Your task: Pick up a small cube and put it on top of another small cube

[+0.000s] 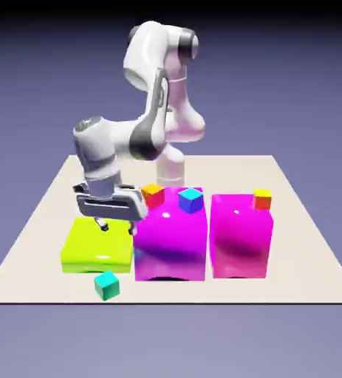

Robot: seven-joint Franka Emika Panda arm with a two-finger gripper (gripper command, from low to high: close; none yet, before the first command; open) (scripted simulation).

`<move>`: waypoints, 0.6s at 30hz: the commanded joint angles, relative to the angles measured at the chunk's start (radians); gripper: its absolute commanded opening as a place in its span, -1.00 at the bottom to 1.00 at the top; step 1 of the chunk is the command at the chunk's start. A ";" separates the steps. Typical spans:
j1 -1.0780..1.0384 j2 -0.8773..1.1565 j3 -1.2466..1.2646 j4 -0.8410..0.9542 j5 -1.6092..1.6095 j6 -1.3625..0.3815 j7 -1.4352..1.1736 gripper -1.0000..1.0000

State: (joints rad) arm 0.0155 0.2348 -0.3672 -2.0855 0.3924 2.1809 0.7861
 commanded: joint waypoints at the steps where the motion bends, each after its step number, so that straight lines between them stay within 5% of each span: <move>1: 0.000 0.036 -0.017 0.033 0.018 -0.039 0.002 0.00; 18: 0.003 0.652 -0.298 0.587 0.318 -0.694 0.037 0.00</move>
State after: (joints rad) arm 0.0182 0.8871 -0.6649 -1.4982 0.7105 1.4870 0.8227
